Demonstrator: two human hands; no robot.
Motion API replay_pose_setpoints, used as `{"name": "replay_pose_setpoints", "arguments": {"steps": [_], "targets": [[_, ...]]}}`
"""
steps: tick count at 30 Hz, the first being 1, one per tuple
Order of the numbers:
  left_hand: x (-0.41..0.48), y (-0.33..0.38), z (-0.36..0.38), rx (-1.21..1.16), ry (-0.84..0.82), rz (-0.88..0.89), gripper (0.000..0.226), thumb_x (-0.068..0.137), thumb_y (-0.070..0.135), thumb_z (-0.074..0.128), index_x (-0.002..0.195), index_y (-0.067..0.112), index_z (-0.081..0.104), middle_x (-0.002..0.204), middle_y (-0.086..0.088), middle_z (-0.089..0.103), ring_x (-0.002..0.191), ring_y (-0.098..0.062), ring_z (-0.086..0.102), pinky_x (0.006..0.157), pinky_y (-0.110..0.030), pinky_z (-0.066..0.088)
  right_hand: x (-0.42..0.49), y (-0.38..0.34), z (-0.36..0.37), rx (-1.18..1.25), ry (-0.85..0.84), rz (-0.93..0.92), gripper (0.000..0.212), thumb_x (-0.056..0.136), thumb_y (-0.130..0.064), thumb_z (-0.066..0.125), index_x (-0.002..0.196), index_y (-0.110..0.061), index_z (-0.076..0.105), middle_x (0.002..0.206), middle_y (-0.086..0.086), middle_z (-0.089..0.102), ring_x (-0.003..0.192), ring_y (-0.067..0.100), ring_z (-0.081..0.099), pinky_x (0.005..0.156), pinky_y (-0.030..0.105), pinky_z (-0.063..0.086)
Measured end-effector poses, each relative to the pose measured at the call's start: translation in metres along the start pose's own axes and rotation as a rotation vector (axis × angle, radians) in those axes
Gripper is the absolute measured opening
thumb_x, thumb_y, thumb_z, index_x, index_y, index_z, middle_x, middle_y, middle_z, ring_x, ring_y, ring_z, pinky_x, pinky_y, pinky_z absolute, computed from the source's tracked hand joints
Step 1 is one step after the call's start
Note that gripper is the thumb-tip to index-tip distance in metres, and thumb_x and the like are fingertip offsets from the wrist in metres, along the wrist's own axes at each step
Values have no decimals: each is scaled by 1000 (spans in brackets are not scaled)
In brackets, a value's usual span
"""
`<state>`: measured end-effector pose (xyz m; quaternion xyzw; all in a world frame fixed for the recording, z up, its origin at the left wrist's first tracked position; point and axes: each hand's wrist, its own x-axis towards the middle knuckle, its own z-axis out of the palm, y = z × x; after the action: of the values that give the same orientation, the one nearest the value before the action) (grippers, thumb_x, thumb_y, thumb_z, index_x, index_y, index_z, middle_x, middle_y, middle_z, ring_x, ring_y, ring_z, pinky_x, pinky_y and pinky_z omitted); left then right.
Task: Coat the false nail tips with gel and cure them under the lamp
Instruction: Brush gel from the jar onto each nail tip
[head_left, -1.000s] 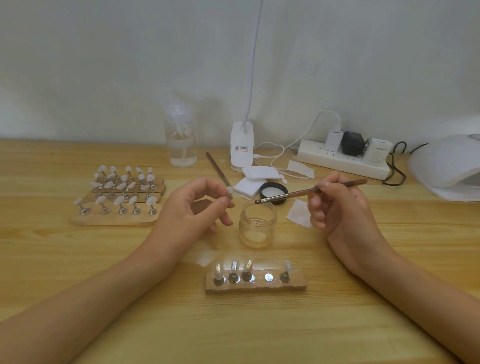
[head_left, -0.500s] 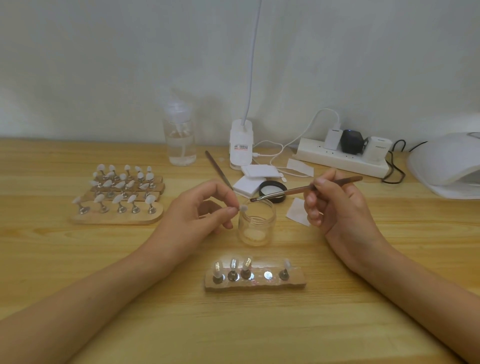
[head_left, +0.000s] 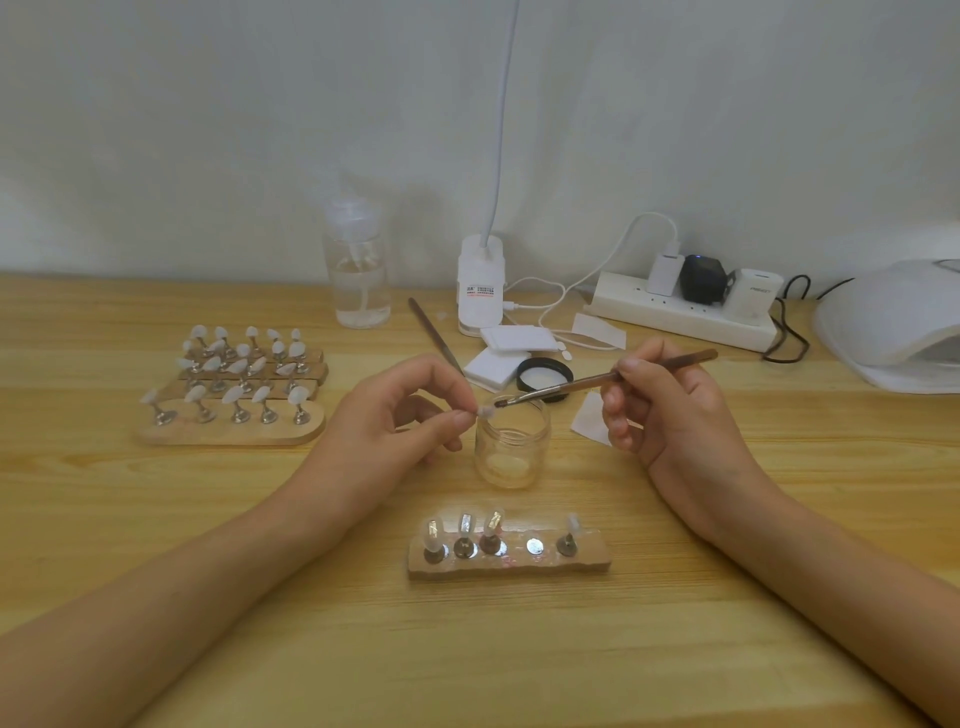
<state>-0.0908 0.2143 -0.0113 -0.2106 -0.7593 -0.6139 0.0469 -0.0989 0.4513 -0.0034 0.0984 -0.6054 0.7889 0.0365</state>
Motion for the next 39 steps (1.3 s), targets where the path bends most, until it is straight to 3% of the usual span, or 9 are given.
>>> {"name": "replay_pose_setpoints", "arguments": {"steps": [6, 11, 17, 22, 28, 33, 39], "targets": [[-1, 1, 0, 1, 7, -4, 20, 89, 5, 68, 82, 23, 66, 85, 13, 65, 71, -10, 64, 60, -19, 49, -2, -2, 3, 2, -107, -35, 15, 85, -24, 58, 81, -13, 48, 62, 1, 59, 55, 11, 56, 49, 21, 46], [-1, 1, 0, 1, 6, -7, 19, 88, 5, 68, 82, 22, 66, 83, 14, 65, 70, -10, 64, 60, -19, 49, 0, 1, 0, -16, -23, -18, 17, 96, -13, 52, 79, -14, 48, 61, 1, 57, 55, 10, 54, 48, 20, 45], [-1, 1, 0, 6, 5, -12, 19, 88, 5, 68, 82, 23, 66, 82, 13, 65, 71, -9, 64, 60, -20, 49, -1, -1, 1, -1, -107, -47, 13, 87, -23, 57, 79, -15, 50, 63, 2, 59, 56, 12, 55, 49, 21, 47], [-1, 2, 0, 14, 8, -17, 18, 88, 5, 68, 81, 21, 66, 82, 13, 65, 70, -10, 64, 61, -20, 49, 0, 1, -1, -15, -30, -35, 16, 94, -15, 53, 79, -14, 49, 62, 2, 57, 55, 11, 54, 48, 21, 46], [-2, 3, 1, 13, 14, -25, 20, 87, 4, 69, 79, 22, 65, 80, 13, 65, 69, -10, 64, 61, -22, 49, -2, -1, 1, -10, -108, -66, 18, 94, -21, 59, 78, -16, 52, 63, 2, 59, 56, 13, 56, 50, 22, 48], [-3, 4, 1, 0, 18, -41, 16, 87, 5, 70, 80, 19, 65, 77, 12, 65, 69, -12, 66, 63, -27, 48, -1, 1, -1, -23, -28, -46, 18, 94, -14, 54, 77, -16, 51, 61, 1, 58, 55, 11, 55, 49, 21, 47], [-3, 5, 2, 5, 30, -62, 9, 86, 7, 70, 84, 14, 66, 74, 9, 67, 68, -11, 66, 64, -33, 47, -1, 0, 1, -20, -107, -66, 16, 93, -18, 57, 77, -18, 54, 64, 2, 59, 57, 13, 56, 50, 22, 48]]}}
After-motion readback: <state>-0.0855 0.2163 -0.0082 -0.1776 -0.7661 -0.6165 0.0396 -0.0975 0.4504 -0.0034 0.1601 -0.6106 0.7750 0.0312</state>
